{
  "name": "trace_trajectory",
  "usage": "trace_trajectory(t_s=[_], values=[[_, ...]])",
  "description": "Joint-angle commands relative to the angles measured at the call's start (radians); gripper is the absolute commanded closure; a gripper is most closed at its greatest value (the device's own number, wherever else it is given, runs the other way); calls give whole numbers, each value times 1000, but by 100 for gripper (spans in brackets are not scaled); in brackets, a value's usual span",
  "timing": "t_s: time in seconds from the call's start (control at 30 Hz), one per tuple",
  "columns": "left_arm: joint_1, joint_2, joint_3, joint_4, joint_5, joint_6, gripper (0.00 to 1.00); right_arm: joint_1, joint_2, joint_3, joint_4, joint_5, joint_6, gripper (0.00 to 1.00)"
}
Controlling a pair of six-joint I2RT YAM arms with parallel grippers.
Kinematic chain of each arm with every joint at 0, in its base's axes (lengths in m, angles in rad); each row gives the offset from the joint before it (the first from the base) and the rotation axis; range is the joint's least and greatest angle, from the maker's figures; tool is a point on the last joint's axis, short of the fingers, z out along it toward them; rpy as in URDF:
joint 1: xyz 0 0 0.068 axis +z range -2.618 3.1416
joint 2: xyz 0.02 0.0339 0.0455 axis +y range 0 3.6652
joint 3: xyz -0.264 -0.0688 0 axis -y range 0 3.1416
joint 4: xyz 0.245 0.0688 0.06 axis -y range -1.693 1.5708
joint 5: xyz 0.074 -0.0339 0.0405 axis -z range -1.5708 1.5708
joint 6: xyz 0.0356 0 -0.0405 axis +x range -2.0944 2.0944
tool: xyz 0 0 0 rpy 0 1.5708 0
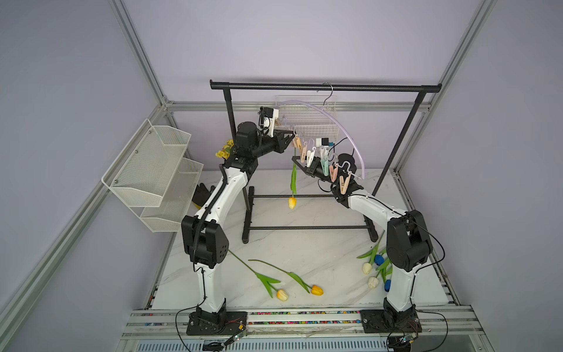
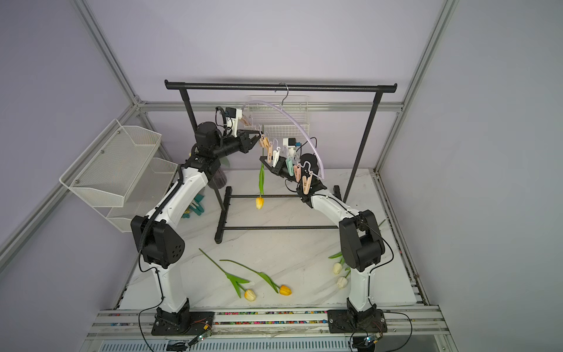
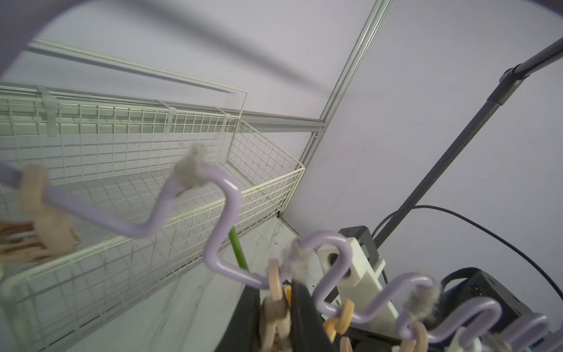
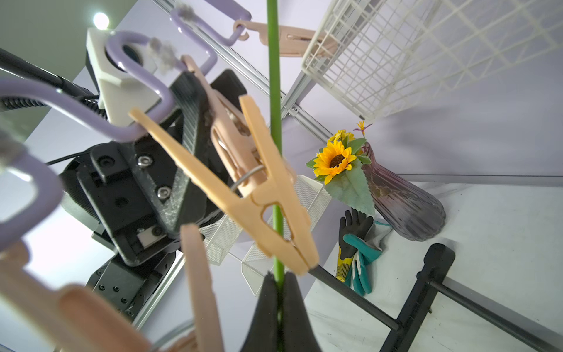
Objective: Dry the flowers on a clothes hanger
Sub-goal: Clamp the flower onto the hanger.
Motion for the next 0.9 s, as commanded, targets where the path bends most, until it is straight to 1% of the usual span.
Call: trace_trajectory(t_s=[0.0, 0.2, 0.47, 0.77, 0.8, 0.87], values=[[1, -13, 0, 49, -2, -11, 83, 6, -27, -7, 44, -16, -4, 100], [2, -8, 2, 49, -5, -9, 83, 8, -28, -6, 49, -26, 2, 100], [2, -5, -1, 53, -8, -7, 83, 8, -3, -15, 150, -50, 102, 100], [1, -10, -12, 65, -3, -14, 83, 18, 2, -14, 167, -31, 138, 100], [1, -13, -16, 70, -1, -16, 81, 18, 4, -15, 166, -28, 139, 100], [1, -15, -24, 78, 6, -16, 73, 18, 5, -14, 164, -23, 139, 100]])
